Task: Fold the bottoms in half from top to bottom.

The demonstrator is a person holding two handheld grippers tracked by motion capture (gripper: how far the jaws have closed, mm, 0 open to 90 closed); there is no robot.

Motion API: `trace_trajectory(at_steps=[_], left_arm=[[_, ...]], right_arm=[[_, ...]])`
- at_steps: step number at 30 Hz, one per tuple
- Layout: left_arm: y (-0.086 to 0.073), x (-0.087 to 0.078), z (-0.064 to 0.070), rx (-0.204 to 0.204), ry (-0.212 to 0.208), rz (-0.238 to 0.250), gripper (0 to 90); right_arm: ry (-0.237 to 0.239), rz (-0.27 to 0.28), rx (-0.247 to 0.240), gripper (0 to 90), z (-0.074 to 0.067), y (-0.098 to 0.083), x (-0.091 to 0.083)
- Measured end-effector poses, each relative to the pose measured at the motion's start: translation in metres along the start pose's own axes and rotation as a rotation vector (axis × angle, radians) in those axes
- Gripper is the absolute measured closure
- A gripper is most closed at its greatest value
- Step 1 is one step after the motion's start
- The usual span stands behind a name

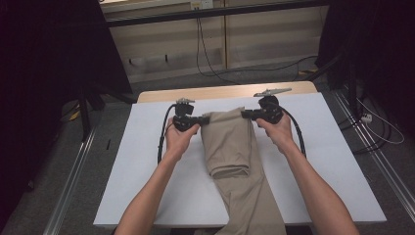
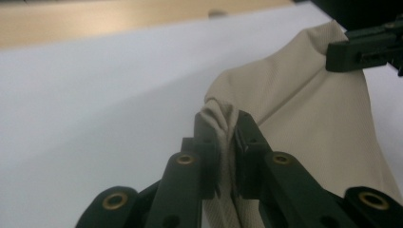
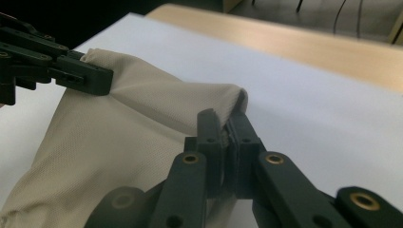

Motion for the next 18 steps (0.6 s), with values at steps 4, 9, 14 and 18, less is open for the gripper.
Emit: trace_trajectory(at_steps=[4, 9, 14, 18], left_arm=[[0.030, 0.010, -0.011, 0.010, 0.022, 0.034, 82.1], [0.055, 0.027, -0.026, -0.015, 0.040, 0.058, 82.1], [0.074, 0.041, -0.034, -0.016, 0.042, 0.074, 82.0], [0.085, 0.051, -0.038, -0.031, 0.044, 0.082, 81.8]], right_arm=[[-0.027, 0.056, 0.015, 86.1, 0.009, 0.026, 0.009], [-0.073, 0.075, 0.025, 86.1, 0.021, 0.047, 0.024], [-0.109, 0.082, 0.011, 86.0, 0.032, 0.071, 0.031], [-0.138, 0.076, -0.013, 85.9, 0.037, 0.082, 0.035]])
Point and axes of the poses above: each handheld gripper's, and its own axes: x roughly forward along the jaws, y roughly out of its top, z roughly to its right, the point moved 5 cm from there along x, roughly forward along the jaws, and after that the axes turned 15 degrees about z, right-handed, at the moved point
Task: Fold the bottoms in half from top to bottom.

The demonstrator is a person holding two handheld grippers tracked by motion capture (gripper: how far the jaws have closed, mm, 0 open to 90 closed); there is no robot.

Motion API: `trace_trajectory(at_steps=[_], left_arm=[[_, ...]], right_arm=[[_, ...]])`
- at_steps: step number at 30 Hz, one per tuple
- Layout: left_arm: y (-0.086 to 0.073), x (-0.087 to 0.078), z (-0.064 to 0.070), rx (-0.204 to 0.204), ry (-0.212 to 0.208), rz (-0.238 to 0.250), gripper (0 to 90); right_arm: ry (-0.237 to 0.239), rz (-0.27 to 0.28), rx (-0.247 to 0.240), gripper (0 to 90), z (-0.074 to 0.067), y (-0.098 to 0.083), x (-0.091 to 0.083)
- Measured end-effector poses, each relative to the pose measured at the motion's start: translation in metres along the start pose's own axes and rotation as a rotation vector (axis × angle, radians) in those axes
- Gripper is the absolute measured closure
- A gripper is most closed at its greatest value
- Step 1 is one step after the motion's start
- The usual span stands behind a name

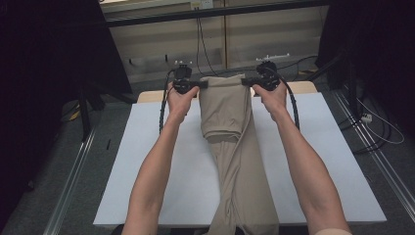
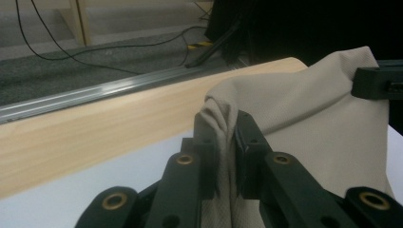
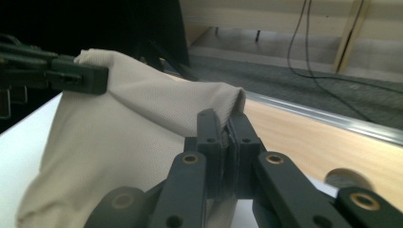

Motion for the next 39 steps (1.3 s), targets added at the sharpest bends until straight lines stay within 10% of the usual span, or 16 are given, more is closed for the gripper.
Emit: trace_trajectory(at_steps=[2, 5, 7, 12, 18, 22, 30, 39], left_arm=[[-0.004, 0.005, -0.003, 0.003, 0.026, -0.008, 77.9], [-0.016, 0.006, -0.010, 0.032, 0.109, -0.045, 36.6], [-0.026, 0.002, -0.012, 0.036, 0.117, -0.054, 39.2], [-0.037, -0.015, -0.006, 0.020, 0.083, -0.026, 23.7], [-0.060, -0.053, 0.016, 0.101, 0.075, -0.025, 17.3], [-0.096, -0.082, 0.041, 0.172, 0.039, -0.062, 16.8], [-0.151, -0.152, 0.076, 0.158, -0.018, -0.146, 15.7], [-0.191, -0.193, 0.090, 0.203, -0.056, -0.182, 15.1]], right_arm=[[-0.009, 0.008, -0.007, 83.4, 0.002, 0.001, 0.003], [-0.103, -0.018, -0.025, 52.9, 0.011, -0.007, 0.006], [-0.099, -0.026, 0.005, 41.2, 0.013, -0.012, 0.004], [-0.043, -0.027, -0.011, 41.7, 0.003, -0.024, -0.010], [0.064, -0.054, -0.012, 48.7, -0.022, -0.057, -0.044], [0.158, -0.128, -0.042, 57.9, -0.052, -0.093, -0.074], [0.301, -0.232, -0.084, 71.9, -0.122, -0.145, -0.131], [0.343, -0.314, -0.120, 65.9, -0.164, -0.182, -0.123]])
Point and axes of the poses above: each handheld gripper's, and its own axes: x roughly forward along the jaws, y roughly out of its top, z roughly to its right, the point moved 5 cm from there along x, roughly forward along the jaws, and after that the axes turned 15 degrees about z, right-handed, at the moved point
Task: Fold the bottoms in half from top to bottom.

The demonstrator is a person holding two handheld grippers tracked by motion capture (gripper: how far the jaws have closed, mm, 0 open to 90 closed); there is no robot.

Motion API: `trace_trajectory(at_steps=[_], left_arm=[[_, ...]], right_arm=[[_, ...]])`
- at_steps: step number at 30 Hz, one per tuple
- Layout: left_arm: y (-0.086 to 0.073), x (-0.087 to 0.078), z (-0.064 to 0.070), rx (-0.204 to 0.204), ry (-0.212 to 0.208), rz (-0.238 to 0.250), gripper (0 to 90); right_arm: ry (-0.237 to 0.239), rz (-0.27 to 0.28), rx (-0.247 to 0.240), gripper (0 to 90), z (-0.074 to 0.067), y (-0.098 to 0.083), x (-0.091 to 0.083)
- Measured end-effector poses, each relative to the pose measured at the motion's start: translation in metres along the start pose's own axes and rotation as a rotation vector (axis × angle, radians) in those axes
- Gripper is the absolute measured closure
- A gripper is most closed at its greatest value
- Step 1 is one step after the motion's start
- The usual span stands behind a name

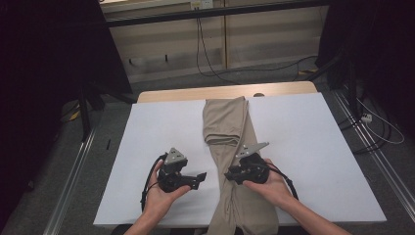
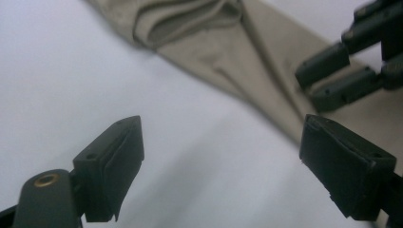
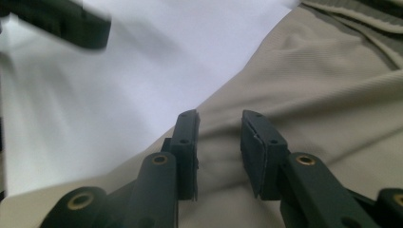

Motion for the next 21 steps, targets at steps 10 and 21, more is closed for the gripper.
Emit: trace_trajectory(at_steps=[10, 21], left_arm=[[-0.004, 0.005, -0.003, -0.017, 0.001, -0.008, 15.3], [-0.011, 0.016, 0.011, 0.008, -0.041, -0.055, 15.4]], right_arm=[[-0.104, -0.024, -0.072, 79.3, -0.005, -0.002, 0.019], [-0.088, 0.106, 0.014, 90.0, 0.008, 0.011, -0.025]])
Point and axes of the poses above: each handheld gripper's, and its own axes: x roughly forward along the jaws, y roughly out of its top, z roughly to its right, the point moved 5 cm from there along x, roughly forward along the jaws, and after that the axes turned 15 degrees about z, right-handed, at the moved point
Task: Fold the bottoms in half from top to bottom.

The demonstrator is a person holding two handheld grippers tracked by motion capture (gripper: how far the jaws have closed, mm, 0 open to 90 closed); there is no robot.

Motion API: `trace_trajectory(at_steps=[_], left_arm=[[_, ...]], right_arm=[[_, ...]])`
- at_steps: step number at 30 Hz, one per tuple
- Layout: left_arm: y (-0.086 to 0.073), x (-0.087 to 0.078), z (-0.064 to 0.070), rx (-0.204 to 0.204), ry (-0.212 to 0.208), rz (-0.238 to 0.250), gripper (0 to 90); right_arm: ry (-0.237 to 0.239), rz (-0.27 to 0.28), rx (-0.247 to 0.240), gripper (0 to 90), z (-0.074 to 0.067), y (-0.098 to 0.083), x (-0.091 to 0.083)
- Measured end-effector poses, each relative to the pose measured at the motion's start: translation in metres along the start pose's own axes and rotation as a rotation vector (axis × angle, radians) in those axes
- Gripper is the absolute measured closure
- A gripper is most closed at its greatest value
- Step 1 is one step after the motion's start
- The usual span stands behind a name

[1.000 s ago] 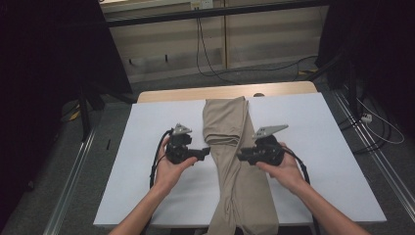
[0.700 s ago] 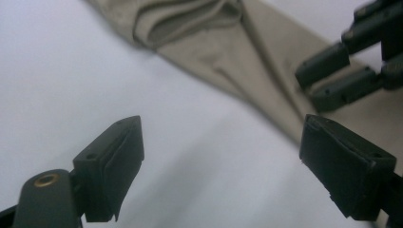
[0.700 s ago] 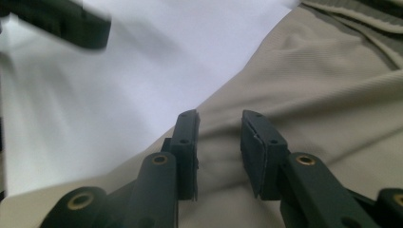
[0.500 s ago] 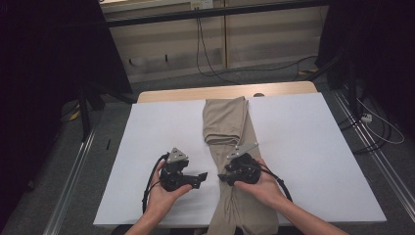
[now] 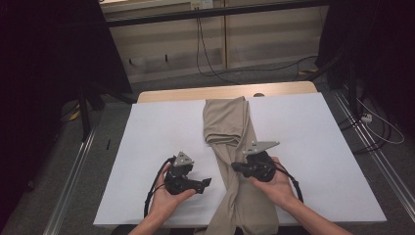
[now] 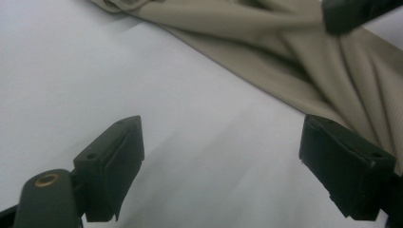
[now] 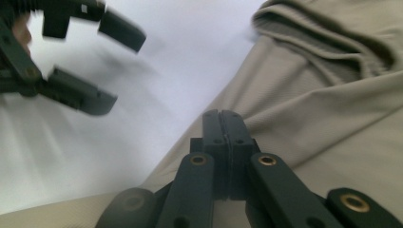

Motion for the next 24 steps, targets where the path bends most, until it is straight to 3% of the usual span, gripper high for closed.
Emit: trace_trajectory(at_steps=[2, 6, 8, 10, 11, 15, 20, 22, 24], left_arm=[[0.000, 0.002, 0.002, 0.005, -0.006, -0.007, 15.7], [-0.002, 0.004, 0.005, 0.016, -0.015, -0.021, 15.7], [-0.003, 0.005, 0.008, 0.015, -0.022, -0.031, 15.7], [-0.004, 0.006, 0.009, 0.021, -0.026, -0.039, 15.7], [-0.004, 0.006, 0.009, 0.017, -0.024, -0.037, 15.7], [-0.003, 0.007, 0.008, 0.011, -0.018, -0.033, 15.7], [-0.003, 0.005, 0.007, 0.010, -0.019, -0.025, 15.7], [-0.003, 0.005, 0.006, 0.018, -0.025, -0.026, 15.7], [-0.003, 0.004, 0.007, 0.017, -0.028, -0.027, 15.7]], right_arm=[[-0.010, 0.027, 0.036, 90.0, 0.008, 0.003, -0.009], [-0.044, 0.029, 0.054, 86.7, 0.027, -0.001, -0.022], [-0.062, -0.019, 0.042, 81.2, 0.035, -0.009, -0.026], [-0.073, -0.058, 0.015, 82.0, 0.035, -0.016, -0.029], [-0.071, -0.069, -0.004, 81.0, 0.033, -0.018, -0.030], [0.033, -0.080, -0.039, 73.5, 0.002, -0.015, -0.025], [0.212, -0.132, -0.107, 65.8, -0.045, -0.021, -0.009], [0.252, -0.167, -0.135, 60.9, -0.056, -0.028, -0.005], [0.256, -0.210, -0.158, 63.7, -0.063, -0.037, -0.003]])
Point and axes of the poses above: each handheld gripper's, and its own axes: x roughly forward along the jaws, y roughly out of its top, z roughly to its right, the point moved 5 cm from there along x, roughly forward along the jaws, and after that the axes turned 15 degrees about z, right-handed, at the moved point
